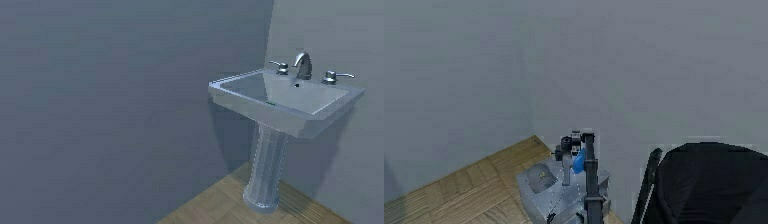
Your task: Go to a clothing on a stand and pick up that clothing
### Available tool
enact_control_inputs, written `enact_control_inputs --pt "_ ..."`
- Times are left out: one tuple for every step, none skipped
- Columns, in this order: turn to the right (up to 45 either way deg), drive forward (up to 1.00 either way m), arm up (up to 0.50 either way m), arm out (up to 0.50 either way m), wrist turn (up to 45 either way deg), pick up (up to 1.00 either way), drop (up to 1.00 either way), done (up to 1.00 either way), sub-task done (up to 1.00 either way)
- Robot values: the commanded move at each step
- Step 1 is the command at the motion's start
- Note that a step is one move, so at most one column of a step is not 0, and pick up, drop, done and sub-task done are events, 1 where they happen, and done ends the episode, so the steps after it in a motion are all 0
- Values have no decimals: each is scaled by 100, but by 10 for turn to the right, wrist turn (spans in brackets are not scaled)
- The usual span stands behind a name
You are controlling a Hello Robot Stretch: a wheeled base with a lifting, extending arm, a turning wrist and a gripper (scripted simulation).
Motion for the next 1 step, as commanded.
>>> enact_control_inputs --pt "0 0 0 0 450 0 0 0 0"
